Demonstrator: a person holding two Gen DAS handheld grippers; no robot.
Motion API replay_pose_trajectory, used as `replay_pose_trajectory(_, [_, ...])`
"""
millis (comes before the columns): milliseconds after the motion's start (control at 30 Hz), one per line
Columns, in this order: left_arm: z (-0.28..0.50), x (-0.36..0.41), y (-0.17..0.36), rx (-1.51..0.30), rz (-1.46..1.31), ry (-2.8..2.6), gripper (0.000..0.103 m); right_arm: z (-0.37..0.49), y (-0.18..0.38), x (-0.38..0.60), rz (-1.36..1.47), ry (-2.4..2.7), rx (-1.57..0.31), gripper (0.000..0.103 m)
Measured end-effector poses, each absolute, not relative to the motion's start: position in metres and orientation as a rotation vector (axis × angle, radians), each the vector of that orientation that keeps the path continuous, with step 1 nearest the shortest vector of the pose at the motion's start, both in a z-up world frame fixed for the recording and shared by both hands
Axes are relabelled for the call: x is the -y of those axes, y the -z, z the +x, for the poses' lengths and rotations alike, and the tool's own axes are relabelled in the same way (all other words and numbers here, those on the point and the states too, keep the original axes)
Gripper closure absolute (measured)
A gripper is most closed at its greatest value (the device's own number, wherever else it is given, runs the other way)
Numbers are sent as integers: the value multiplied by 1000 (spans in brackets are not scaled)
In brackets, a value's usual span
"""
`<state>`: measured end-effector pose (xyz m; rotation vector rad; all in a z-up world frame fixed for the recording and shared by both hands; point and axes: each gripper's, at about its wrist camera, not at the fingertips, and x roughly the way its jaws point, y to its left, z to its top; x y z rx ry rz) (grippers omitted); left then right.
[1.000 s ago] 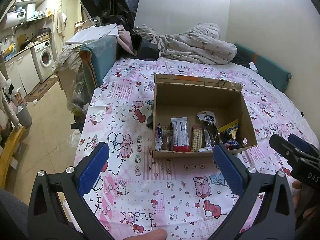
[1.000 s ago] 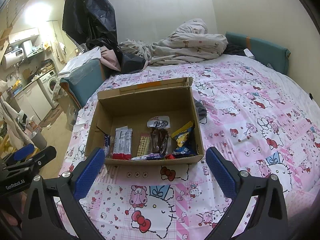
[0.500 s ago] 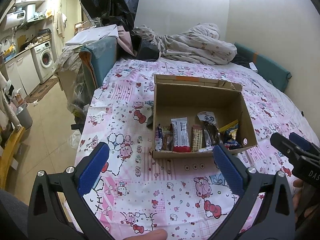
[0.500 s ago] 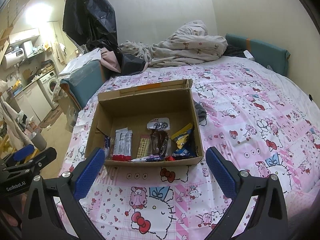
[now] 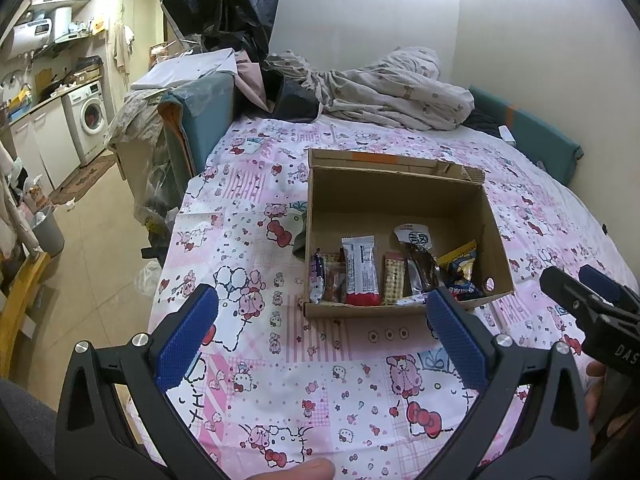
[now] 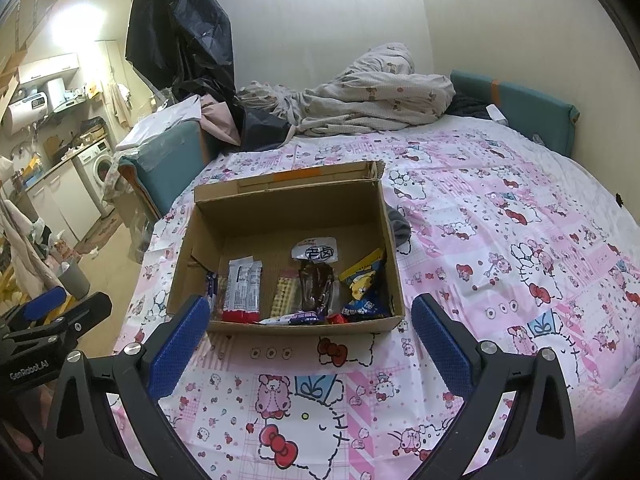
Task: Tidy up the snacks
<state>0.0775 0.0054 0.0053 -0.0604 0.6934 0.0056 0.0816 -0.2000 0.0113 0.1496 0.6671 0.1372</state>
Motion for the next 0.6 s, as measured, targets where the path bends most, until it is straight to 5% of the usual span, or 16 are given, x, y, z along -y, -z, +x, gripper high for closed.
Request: replay_pose_trajectory(600, [77, -3, -7, -691, -70, -5, 0, 76, -12, 200, 165, -149, -660, 0])
